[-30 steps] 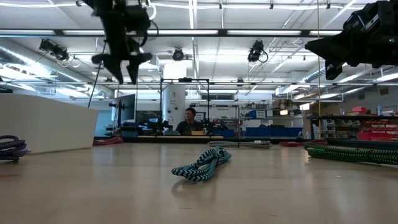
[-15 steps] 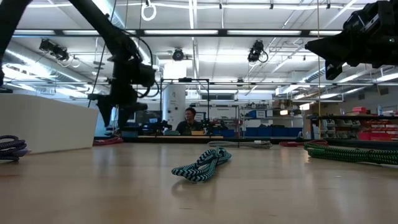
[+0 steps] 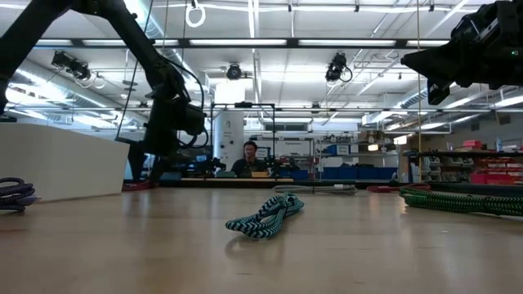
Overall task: Pick and place USB-C Cables
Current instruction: Put the left pink charger cable into the white bin
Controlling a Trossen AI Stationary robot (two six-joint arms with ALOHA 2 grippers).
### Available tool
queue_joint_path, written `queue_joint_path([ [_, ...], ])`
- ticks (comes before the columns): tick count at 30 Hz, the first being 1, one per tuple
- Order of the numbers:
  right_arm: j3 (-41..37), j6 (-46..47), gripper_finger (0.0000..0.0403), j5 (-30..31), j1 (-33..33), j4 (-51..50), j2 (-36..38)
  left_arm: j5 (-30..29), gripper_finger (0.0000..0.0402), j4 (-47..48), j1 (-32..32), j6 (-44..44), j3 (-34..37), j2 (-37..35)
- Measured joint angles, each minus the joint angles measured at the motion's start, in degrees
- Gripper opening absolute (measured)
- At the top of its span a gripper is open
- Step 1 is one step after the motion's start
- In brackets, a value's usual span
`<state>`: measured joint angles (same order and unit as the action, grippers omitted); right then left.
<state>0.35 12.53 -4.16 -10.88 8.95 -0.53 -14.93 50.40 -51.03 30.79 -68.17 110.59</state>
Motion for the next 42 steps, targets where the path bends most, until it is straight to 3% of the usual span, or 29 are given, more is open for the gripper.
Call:
queue_joint_path([
  [5,0.00,0.00,0.0018,0.00,0.00,-0.02,-0.01,1.91,0.0157,-0.81,-0.04,-1.93,0.08,0.00],
  [15,-0.02,0.00,0.0018,0.00,0.01,-0.02,0.00,2.83,0.0020,-1.11,0.38,-6.10,0.08,0.04],
  [22,0.00,-0.01,0.0018,0.00,0.01,-0.02,-0.01,2.09,0.0033,-0.40,3.20,-7.52,0.41,-2.92],
  [25,0.01,-0.02,0.0018,-0.01,-0.01,-0.06,0.00,-1.02,0.0028,-0.55,5.52,-7.42,0.32,-6.69],
  [33,0.00,0.00,0.0018,-0.01,-0.01,-0.57,0.00,-8.44,0.0029,-0.65,17.65,-3.79,0.32,-20.62],
  [42,0.00,1.00,0.0018,0.00,-0.02,-1.01,-0.01,-25.77,0.0021,0.98,40.44,7.50,0.25,-32.67],
])
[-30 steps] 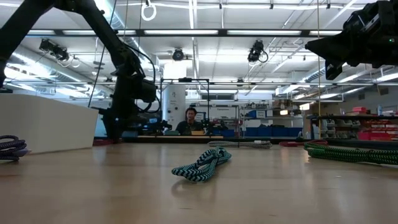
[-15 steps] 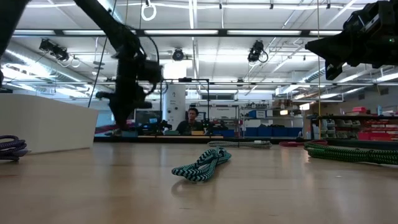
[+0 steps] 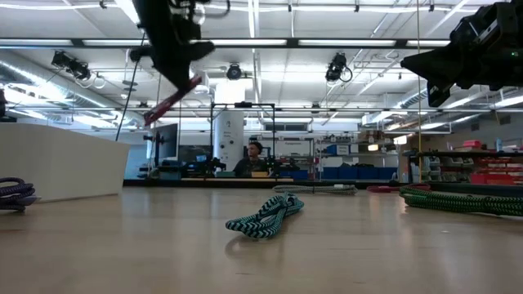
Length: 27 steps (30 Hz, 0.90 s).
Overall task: Pick and place USB-C Cables
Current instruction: Put the left pink charger cable into the white bin
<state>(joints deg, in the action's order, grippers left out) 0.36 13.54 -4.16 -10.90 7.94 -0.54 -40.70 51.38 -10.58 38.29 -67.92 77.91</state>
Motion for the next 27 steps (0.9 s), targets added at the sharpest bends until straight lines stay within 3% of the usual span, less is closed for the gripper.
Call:
queue_joint_path([
  [6,0.00,-0.04,0.0018,0.00,0.00,0.02,0.00,-9.19,0.0028,7.03,15.62,14.15,-0.04,-2.83],
  [16,0.00,-0.10,0.0018,0.00,0.00,0.32,0.00,-7.45,0.0019,27.86,34.59,49.44,-0.06,-2.50],
  [20,0.00,-0.11,0.0018,0.02,0.00,0.60,0.00,-1.22,0.0020,39.10,37.72,64.25,-0.03,-2.72],
  [27,-0.02,-0.19,0.0018,0.20,0.00,2.50,0.00,3.43,0.0019,36.44,32.94,64.40,3.78,-3.92],
])
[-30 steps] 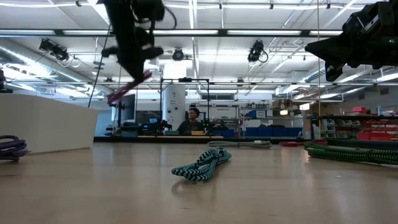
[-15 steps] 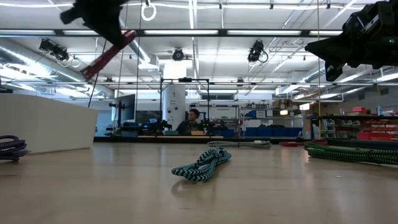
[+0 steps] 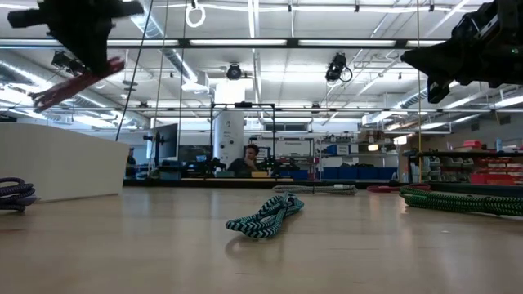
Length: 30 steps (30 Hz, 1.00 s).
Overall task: Pick and place USB-C Cables
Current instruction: Put the left pink charger cable into the white bin
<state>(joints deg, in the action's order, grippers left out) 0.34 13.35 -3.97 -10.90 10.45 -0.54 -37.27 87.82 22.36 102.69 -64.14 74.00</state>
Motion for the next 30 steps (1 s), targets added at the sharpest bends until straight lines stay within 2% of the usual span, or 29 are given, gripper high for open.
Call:
queue_joint_path([
  [3,0.00,0.00,0.0018,0.00,0.00,0.32,0.00,3.67,0.0019,-1.16,-4.21,-0.83,4.19,-1.41],
  [11,0.01,0.01,0.0018,0.00,0.00,0.19,0.00,11.98,0.0019,-18.35,-12.98,-9.80,16.97,-7.27],
  [15,0.01,0.02,0.0018,-0.05,0.00,0.15,0.00,16.27,0.0028,-22.34,-16.76,-12.14,21.02,-9.76],
  [23,0.01,0.02,0.0018,-0.13,0.00,0.21,0.01,24.87,0.0026,-30.73,-22.33,-18.13,26.24,-10.38],
  [30,0.02,0.03,0.0018,-0.15,0.00,0.20,0.00,27.62,0.0039,-35.14,-24.84,-20.10,28.34,-10.36],
])
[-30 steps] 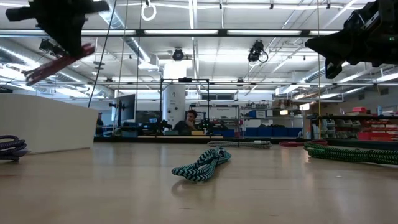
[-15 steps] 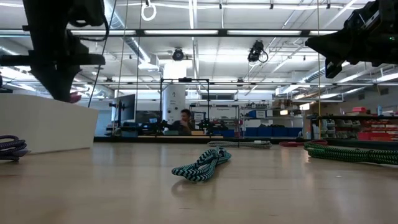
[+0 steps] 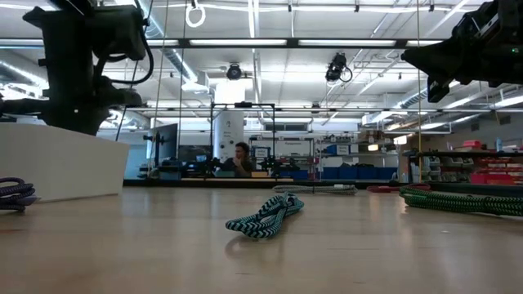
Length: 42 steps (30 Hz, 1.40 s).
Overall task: Pick and place USB-C Cables
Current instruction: Put the left pink charger cable into the white bin, then put the left violet charger cable into the white bin
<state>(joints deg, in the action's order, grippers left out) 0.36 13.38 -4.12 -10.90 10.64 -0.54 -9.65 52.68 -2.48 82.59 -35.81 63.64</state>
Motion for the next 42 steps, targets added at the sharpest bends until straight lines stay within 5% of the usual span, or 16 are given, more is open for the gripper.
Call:
queue_joint_path([
  [8,0.00,0.01,0.0018,-0.02,0.00,0.01,0.01,3.51,0.0038,-4.76,0.02,0.09,2.32,0.11],
  [31,-0.01,-0.01,0.0018,-0.02,0.00,-0.01,0.00,5.56,0.0124,-4.25,0.02,-6.86,2.38,-0.41],
  [38,-0.01,-0.29,0.0018,-0.02,0.00,0.01,0.00,5.90,0.0126,3.94,2.40,-9.91,-7.50,-4.21],
  [42,0.00,-3.73,0.0018,-0.02,0.00,0.01,0.00,-2.28,0.0121,5.38,7.44,-12.78,-17.94,-6.45],
])
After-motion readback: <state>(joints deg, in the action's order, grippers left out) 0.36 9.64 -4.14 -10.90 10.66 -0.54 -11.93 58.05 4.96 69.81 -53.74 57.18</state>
